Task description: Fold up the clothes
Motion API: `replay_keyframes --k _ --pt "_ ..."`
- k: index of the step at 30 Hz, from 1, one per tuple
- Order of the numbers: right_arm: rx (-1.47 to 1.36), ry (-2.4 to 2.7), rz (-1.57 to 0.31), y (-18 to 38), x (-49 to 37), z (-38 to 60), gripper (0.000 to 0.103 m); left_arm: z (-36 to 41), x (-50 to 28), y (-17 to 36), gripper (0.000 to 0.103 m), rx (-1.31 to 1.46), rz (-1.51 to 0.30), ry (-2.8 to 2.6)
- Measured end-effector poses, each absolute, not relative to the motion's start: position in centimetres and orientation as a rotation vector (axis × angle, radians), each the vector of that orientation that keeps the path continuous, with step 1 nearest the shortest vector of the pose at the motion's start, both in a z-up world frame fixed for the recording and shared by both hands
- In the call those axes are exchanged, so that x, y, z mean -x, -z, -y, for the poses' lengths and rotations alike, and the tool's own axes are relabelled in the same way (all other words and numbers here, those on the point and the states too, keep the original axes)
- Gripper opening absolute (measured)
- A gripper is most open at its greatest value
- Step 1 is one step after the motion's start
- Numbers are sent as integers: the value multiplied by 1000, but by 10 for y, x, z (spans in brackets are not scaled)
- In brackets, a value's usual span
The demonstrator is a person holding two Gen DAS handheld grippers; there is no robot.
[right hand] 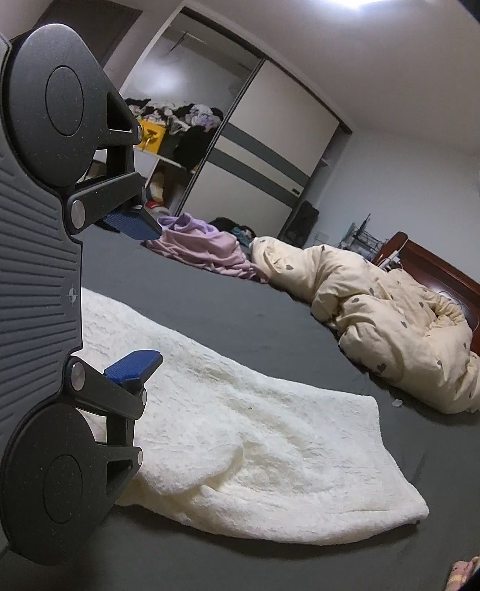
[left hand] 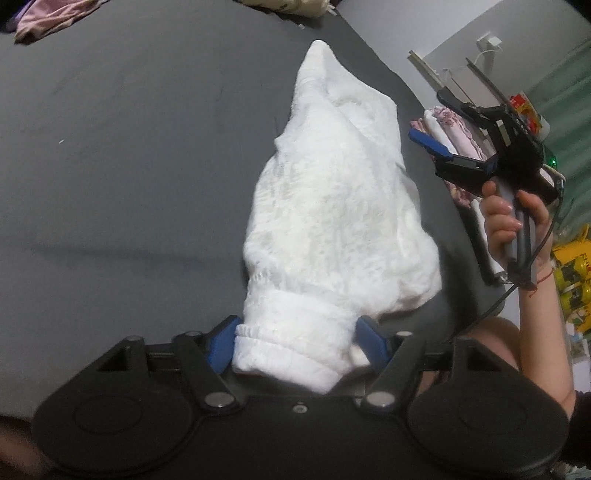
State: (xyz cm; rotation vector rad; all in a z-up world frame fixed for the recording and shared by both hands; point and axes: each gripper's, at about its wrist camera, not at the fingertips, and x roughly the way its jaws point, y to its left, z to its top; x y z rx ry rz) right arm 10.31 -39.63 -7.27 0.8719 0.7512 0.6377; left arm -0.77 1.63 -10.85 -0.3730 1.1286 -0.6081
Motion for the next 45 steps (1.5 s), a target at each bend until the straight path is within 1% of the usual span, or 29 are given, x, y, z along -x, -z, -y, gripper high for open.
replay_keyframes --k 1,3,4,6,8,9,11,15,20,21,22,25,26,32,34,37,39,41,43,44,45 --pt "-866 -635 -749 73 -103 397 67 -13 8 109 53 366 -1128 611" --pt "-852 -632 -741 72 -102 399 67 -10 9 107 44 343 -1125 600" --pt "-833 -635 -737 71 -100 399 67 -12 10 106 42 351 -1121 597" --pt "-781 -645 -729 68 -97 398 67 -15 12 102 33 367 -1113 591" --pt "-729 -653 -719 66 -93 397 67 -20 13 98 26 396 -1105 587" --pt "-690 -665 -713 65 -89 396 67 -21 13 94 23 409 -1098 587" --pt "-591 -703 -696 62 -77 390 67 -22 14 84 21 420 -1075 592" --pt "-321 -822 -616 61 -43 368 67 -18 11 59 19 412 -1021 613" --pt "124 -972 -348 71 22 337 68 -5 -7 31 19 385 -996 634" --pt "198 -1009 -318 75 33 331 68 -3 -12 28 19 383 -1000 632" --pt "244 -1041 -309 77 43 325 69 0 -16 25 19 382 -1003 630" --pt "305 -1073 -299 84 62 309 84 2 -26 20 19 402 -1016 620" --pt "347 -1053 -283 86 68 301 86 2 -29 20 19 415 -1022 613" --pt "487 -895 -218 105 93 264 86 0 -38 22 19 516 -1057 574" --pt "598 -837 -207 119 99 245 86 1 -39 21 19 521 -1055 570" --pt "795 -745 -139 143 109 218 86 2 -39 20 19 516 -1055 568" --pt "877 -687 -104 156 111 207 86 1 -40 19 19 518 -1057 573" --pt "916 -618 -119 165 107 200 86 -1 -39 19 19 525 -1056 576" --pt "889 -564 -118 166 101 199 84 -3 -39 20 19 533 -1055 580" --pt "871 -550 -112 165 98 199 74 -4 -39 20 19 541 -1053 583" --pt "858 -540 -111 162 97 198 65 -6 -38 22 19 549 -1050 584"
